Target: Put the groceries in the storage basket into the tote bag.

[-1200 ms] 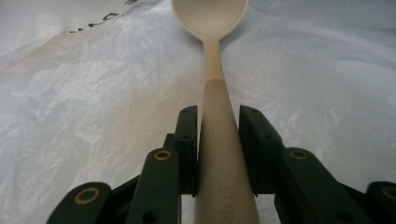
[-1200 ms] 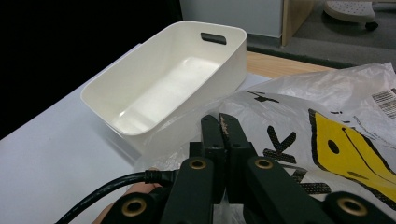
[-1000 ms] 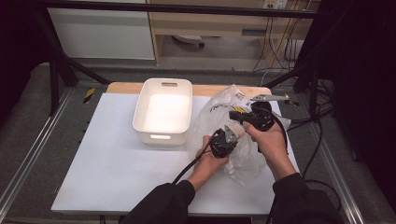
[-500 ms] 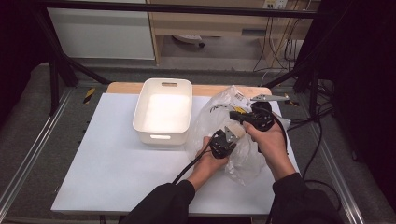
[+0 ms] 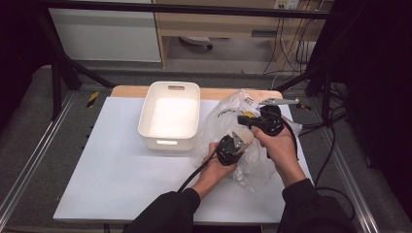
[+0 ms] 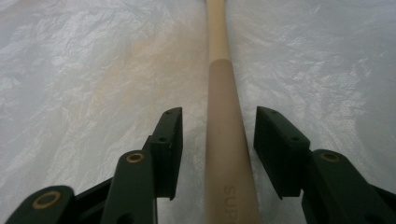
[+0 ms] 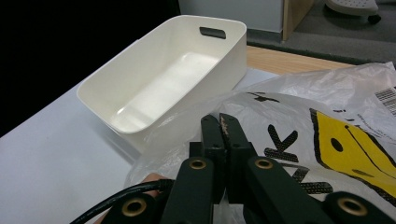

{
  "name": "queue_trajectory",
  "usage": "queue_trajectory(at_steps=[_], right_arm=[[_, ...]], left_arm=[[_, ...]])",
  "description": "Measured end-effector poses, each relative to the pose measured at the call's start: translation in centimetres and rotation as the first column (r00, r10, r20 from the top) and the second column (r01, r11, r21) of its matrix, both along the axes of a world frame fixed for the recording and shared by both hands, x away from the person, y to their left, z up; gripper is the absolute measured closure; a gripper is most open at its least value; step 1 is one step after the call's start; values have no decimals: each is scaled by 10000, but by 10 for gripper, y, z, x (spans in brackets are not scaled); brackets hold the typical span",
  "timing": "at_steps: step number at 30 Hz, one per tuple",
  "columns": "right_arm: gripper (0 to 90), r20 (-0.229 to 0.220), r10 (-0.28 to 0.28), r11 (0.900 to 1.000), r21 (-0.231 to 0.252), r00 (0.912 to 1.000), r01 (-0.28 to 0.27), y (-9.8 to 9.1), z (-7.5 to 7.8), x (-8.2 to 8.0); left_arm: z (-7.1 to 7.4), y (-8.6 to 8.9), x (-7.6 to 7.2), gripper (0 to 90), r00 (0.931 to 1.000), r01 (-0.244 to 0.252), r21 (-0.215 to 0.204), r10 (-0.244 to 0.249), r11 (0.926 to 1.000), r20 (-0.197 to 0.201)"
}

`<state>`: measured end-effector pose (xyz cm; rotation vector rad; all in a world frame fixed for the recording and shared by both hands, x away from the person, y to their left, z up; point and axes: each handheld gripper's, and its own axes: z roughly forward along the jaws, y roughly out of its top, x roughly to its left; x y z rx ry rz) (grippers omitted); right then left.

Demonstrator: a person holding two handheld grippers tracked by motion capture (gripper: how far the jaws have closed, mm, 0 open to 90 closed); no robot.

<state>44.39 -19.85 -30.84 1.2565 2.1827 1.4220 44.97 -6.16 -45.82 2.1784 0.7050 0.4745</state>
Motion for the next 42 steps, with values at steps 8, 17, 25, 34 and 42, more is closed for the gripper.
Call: queue_trajectory(at_steps=[8,17,25,34,42], right_arm=[[900,-62,-17,10000,-38,10000,17,1,-1,1],[900,-87,-9,9999,-122,10000,8,3,-4,3],[900,-114,-64,9999,-96,9999,63,1,-4,3],[900,-204,-20,9999,-141,9998,17,4,-10,3],[900,-253,-7,10000,-91,9997,5,6,-20,0]], left_arm=[[4,11,-8,384,9999,151,-365,-153,9992,-67],[17,27,-22,271,9991,424,-885,-428,9952,-20],[27,40,-38,211,9981,621,-1200,-621,9908,42],[37,59,-48,163,9989,439,-1665,-457,9851,-72],[53,85,-65,155,9990,308,-2277,-373,9733,-241]])
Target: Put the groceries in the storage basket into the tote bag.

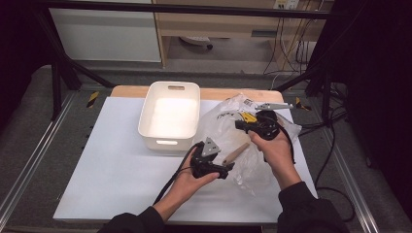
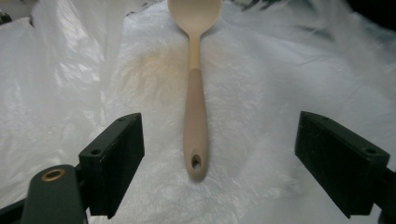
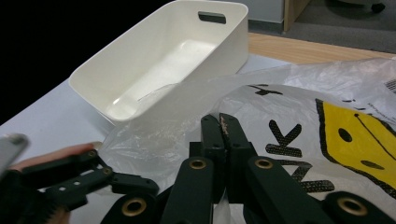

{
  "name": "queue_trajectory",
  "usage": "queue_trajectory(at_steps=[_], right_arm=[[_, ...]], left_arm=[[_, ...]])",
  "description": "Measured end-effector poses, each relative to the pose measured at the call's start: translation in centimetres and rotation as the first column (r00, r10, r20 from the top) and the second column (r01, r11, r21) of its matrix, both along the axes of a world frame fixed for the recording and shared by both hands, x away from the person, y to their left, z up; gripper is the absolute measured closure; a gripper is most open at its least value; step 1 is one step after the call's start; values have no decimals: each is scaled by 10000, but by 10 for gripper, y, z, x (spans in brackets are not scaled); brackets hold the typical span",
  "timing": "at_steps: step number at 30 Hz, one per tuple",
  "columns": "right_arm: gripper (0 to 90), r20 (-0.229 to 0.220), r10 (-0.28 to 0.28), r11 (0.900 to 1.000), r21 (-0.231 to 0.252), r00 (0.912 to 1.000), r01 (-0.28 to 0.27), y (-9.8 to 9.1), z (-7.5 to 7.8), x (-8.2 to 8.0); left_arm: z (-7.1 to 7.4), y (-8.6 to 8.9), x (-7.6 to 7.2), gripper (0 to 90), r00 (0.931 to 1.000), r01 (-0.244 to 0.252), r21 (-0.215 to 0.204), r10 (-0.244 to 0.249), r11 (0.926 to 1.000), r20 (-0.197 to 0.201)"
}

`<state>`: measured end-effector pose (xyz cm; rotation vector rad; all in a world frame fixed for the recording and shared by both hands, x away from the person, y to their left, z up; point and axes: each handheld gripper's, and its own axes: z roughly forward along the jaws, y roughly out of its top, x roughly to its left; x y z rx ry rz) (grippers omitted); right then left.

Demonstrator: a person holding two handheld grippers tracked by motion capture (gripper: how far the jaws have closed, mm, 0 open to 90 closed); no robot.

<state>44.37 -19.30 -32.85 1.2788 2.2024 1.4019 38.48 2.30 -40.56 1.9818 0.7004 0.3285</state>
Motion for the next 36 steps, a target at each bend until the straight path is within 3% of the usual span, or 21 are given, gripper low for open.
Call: queue_trajectory(at_steps=[5,10,17,26,36], right_arm=[[900,-144,69,10000,0,9999,-69,3,-11,-1],[900,-211,122,9999,13,9997,-122,5,-19,-3],[900,-439,139,9999,21,9989,-138,5,-32,-7],[900,-519,107,9999,89,9986,-103,1,-41,-12],[900,-486,136,9999,-83,9987,-140,-2,-46,-17]], left_arm=[[12,15,-10,153,9999,-113,-546,117,9984,62],[22,25,-17,154,9997,-192,-735,204,9971,156],[37,41,-19,147,9982,-424,-1392,480,9894,367],[45,62,-11,137,9932,-1015,-1287,1079,9865,437],[55,83,-6,131,9852,-1569,-1383,1647,9779,468]])
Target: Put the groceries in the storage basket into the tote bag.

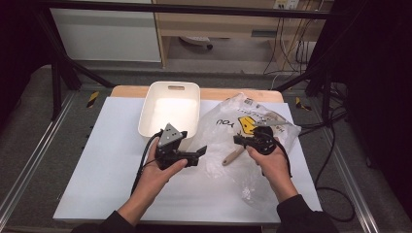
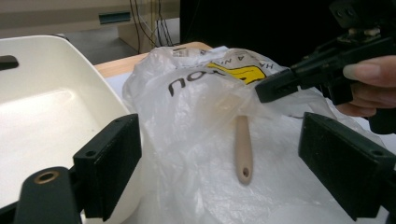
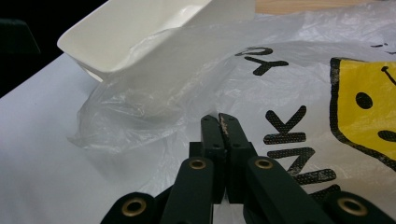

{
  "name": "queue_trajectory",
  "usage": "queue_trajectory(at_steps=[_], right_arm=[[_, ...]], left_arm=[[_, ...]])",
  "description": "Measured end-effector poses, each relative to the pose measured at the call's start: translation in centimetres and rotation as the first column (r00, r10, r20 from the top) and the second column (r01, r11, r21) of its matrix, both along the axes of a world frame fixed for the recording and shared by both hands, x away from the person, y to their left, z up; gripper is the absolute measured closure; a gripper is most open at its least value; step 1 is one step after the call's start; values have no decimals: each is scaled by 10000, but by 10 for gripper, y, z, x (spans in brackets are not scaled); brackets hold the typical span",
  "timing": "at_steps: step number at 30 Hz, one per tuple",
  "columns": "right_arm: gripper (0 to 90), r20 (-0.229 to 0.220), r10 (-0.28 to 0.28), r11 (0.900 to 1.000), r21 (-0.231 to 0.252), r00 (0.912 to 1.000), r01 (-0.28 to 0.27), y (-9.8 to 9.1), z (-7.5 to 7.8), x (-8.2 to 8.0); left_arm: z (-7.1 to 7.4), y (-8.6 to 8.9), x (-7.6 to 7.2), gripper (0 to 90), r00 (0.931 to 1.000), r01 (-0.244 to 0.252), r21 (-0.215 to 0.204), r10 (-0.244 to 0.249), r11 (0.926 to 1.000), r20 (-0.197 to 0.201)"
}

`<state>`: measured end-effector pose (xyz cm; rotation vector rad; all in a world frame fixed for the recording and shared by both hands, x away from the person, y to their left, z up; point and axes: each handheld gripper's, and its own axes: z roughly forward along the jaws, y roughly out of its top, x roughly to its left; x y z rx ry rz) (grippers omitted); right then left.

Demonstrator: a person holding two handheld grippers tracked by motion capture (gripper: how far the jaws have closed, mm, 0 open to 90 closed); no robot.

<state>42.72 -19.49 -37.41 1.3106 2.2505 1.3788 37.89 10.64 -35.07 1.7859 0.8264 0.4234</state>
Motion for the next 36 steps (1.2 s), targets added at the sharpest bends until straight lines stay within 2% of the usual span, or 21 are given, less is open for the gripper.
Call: queue_trajectory(at_steps=[3,7,13,18,27,32,36], right_arm=[[900,-35,18,9999,-114,10000,-18,-1,-4,-3],[900,-243,-20,10000,45,9997,21,-2,-11,-7],[900,-373,62,10000,-67,9993,-64,-2,-22,-14],[900,-372,173,9996,-219,9992,-181,-2,-27,-20],[900,-617,420,9974,-551,9972,-455,5,-39,-32],[900,-798,470,9964,-669,9957,-524,8,-46,-37],[900,-884,502,9955,-754,9948,-569,11,-51,-42]], left_arm=[[4,6,1,131,9998,-181,12,181,9998,79],[6,13,3,131,9989,-457,116,457,9989,60],[7,19,5,131,9981,-621,222,620,9978,54],[5,23,6,133,9969,-789,550,787,9954,74],[-7,30,0,142,9946,-1035,799,1030,9914,113],[-19,33,-10,152,9932,-1165,993,1161,9882,96],[-30,32,-18,153,9933,-1141,1229,1109,9858,322]])
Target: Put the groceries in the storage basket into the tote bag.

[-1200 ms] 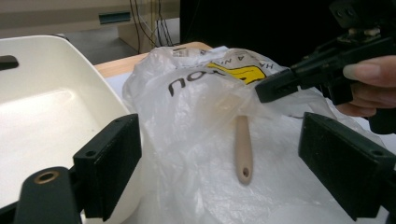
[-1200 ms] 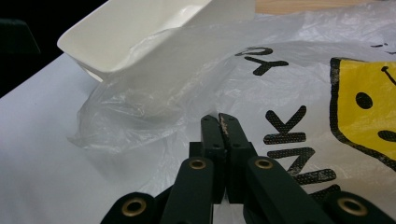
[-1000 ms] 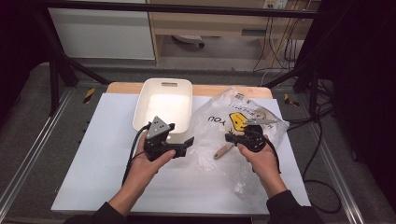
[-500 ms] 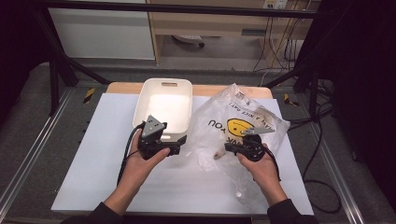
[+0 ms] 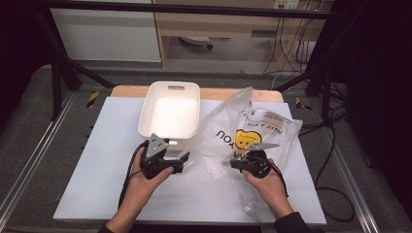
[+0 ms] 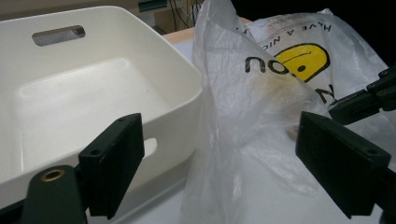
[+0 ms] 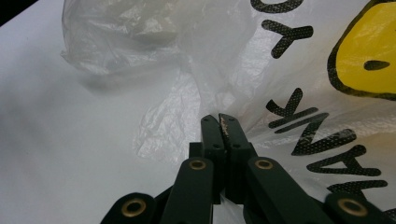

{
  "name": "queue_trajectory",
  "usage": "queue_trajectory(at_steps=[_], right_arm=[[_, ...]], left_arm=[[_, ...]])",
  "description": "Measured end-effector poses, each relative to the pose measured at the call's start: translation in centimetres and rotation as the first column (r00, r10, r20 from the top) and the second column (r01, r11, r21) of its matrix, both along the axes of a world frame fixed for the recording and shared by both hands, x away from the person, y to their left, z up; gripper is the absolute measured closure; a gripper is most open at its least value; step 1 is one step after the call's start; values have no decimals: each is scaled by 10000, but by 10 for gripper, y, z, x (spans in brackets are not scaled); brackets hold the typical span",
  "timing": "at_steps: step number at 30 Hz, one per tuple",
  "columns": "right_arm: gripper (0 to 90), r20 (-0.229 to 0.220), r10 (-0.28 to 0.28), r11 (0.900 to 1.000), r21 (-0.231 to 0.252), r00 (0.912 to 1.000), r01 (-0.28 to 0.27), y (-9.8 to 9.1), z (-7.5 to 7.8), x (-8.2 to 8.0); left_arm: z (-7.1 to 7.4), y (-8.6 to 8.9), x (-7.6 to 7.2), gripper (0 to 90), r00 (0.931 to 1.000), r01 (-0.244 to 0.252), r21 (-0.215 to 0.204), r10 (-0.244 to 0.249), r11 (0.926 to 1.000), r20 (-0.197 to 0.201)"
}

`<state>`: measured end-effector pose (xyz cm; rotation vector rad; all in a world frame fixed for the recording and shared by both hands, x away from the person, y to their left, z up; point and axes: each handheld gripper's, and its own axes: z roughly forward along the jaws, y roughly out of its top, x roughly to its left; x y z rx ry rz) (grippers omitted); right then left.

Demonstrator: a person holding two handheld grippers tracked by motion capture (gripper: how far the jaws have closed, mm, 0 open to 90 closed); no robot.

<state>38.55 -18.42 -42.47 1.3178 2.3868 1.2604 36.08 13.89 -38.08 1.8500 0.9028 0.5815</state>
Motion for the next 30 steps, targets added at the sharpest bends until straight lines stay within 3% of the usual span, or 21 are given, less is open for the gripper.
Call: queue_trajectory(at_steps=[4,7,14,23,30], right_arm=[[900,-1,-114,9998,-153,9999,114,2,-3,0],[892,128,-198,9996,-201,9997,200,2,-3,-1],[770,420,-255,9990,-343,9988,270,0,-2,-4],[447,807,-504,9984,-205,9955,522,-6,6,-12],[266,1593,-766,9961,-313,9842,826,-10,14,-18]], left_arm=[[-5,-3,-4,152,9998,144,354,-148,9993,115],[-9,-1,-4,152,10000,83,313,-84,9995,17],[-17,2,-5,160,10000,-59,421,62,9991,-65],[-20,-2,-4,193,9998,116,369,-110,9993,-144],[-24,-8,-2,195,9994,164,463,-149,9988,-320]])
